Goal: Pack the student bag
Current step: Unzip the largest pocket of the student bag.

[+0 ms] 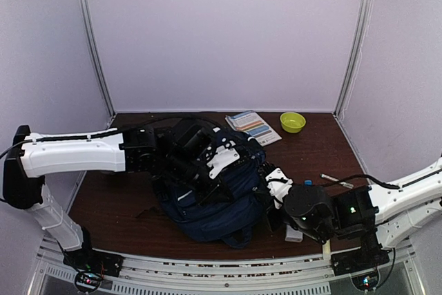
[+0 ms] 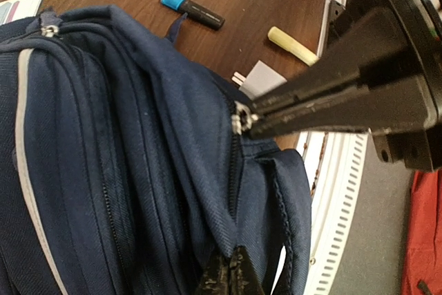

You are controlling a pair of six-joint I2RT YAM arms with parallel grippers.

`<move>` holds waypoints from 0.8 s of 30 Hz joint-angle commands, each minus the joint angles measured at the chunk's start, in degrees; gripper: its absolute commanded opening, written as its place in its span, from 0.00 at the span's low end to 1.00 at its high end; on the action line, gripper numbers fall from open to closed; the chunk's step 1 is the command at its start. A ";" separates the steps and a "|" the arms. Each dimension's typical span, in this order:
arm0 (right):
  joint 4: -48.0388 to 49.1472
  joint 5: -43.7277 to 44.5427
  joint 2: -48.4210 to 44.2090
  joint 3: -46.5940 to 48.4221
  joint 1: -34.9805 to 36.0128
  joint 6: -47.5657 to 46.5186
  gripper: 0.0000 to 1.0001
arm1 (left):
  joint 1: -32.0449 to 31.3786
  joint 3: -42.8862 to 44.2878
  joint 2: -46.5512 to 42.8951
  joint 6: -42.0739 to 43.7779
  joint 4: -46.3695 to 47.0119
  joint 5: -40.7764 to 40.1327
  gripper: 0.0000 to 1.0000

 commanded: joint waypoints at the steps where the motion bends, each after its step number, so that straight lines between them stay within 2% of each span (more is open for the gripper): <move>1: -0.06 -0.78 -2.03 1.72 1.54 2.45 0.00 | -0.14 3.41 1.56 -3.77 8.36 -2.65 0.00; 9: -1.29 -1.87 -6.50 -1.13 2.06 6.15 0.00 | -0.08 4.49 2.84 -4.76 9.53 -2.87 0.00; 24: 4.34 -6.74 1.02 2.30 4.59 4.53 0.00 | -0.05 6.91 4.26 -5.50 11.01 -2.97 0.00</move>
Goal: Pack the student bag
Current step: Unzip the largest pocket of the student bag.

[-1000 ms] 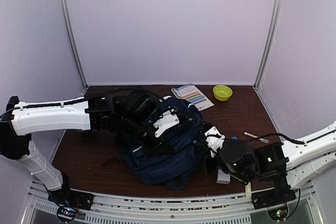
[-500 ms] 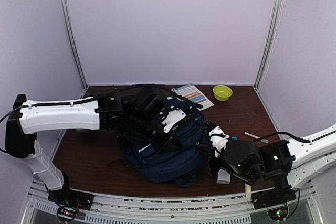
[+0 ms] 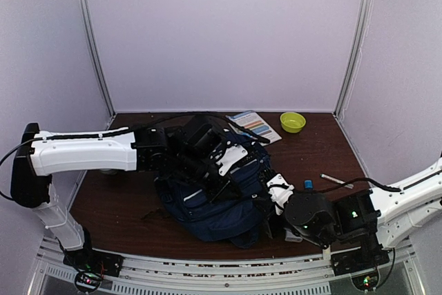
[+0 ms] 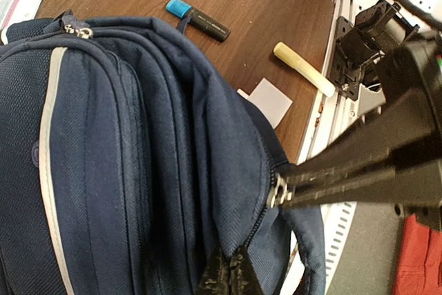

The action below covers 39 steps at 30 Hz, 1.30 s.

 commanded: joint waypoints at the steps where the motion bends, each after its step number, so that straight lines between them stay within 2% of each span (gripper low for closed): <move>1: 6.55 -5.84 1.84 2.80 1.96 -1.20 0.00 | 0.32 3.46 0.01 -1.09 9.24 -1.60 0.00; 11: 10.29 -7.67 1.31 0.84 2.62 -1.38 0.00 | 0.34 4.19 -0.33 -2.87 10.89 -2.59 0.00; 16: 10.72 -5.93 -0.56 -0.81 2.82 -1.17 0.00 | 0.43 4.06 -1.18 -3.89 11.76 -2.76 0.00; 23: 13.75 -3.12 -4.67 -4.86 2.82 -1.37 0.00 | 1.02 1.21 -3.48 -7.55 17.24 -1.91 0.00; 30: 13.97 -5.41 -4.41 -4.60 2.95 -2.34 0.00 | 1.45 1.30 -3.44 -11.11 20.73 -1.85 0.00; 39: 15.16 -8.92 -4.39 -4.12 3.98 -5.74 0.00 | 2.80 1.28 -2.61 -14.56 24.84 3.53 0.00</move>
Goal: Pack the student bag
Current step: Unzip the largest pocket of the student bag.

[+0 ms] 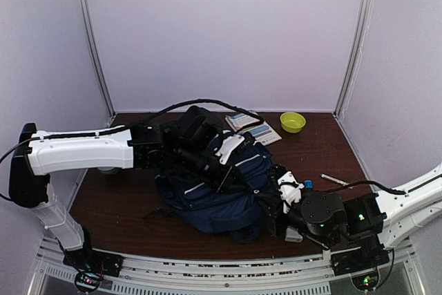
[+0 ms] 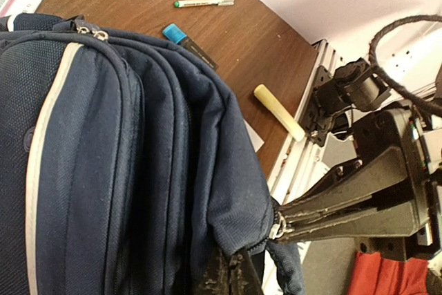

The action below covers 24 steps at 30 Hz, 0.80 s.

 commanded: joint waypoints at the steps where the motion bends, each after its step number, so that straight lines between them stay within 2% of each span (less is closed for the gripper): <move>1: 5.19 -9.94 -0.27 0.75 3.30 -2.97 0.00 | 1.55 1.65 -1.44 -2.08 18.39 0.16 0.00; 6: 6.12 -9.64 -1.28 0.00 3.70 -4.60 0.00 | 1.55 1.19 -1.42 -0.59 17.50 -1.39 0.00; 16: 7.83 -1.52 -5.58 -3.16 3.73 -5.89 0.00 | 1.55 -0.49 -2.07 4.07 18.43 2.15 0.00; 19: 6.84 1.00 -6.55 -3.17 3.73 -5.86 0.00 | 1.55 -1.21 -3.16 6.32 17.45 2.29 0.12; 22: 4.67 3.62 -7.07 -2.41 3.72 -5.22 0.00 | 1.55 -2.50 -4.61 8.42 16.70 2.27 0.33; 24: 3.88 4.33 -7.28 -2.12 3.73 -5.06 0.00 | 1.55 -3.32 -5.50 9.29 16.02 2.14 0.43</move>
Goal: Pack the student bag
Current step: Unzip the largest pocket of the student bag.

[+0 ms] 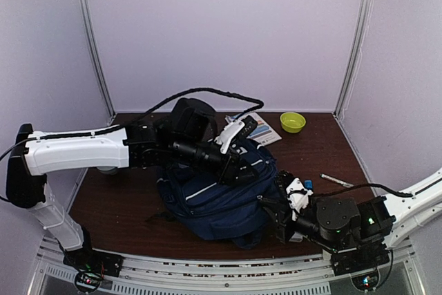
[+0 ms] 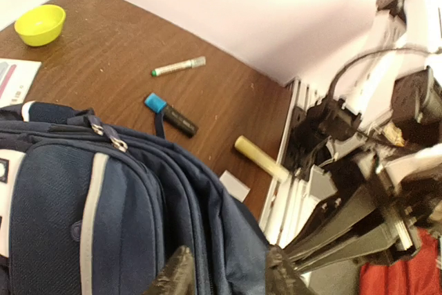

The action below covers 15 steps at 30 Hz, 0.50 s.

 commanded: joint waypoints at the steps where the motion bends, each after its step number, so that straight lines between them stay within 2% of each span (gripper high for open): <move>1: 1.86 3.04 -2.08 1.35 0.49 0.22 0.00 | 0.50 -1.87 -4.34 3.92 4.90 -0.79 0.46; 9: 1.19 5.65 -3.15 1.03 0.45 0.08 0.00 | 0.42 -8.76 -10.49 10.65 -0.98 0.34 0.68; 15: 1.04 8.01 -4.39 0.68 0.32 -1.44 0.00 | 0.21 -16.75 -15.86 13.07 -3.94 0.79 0.68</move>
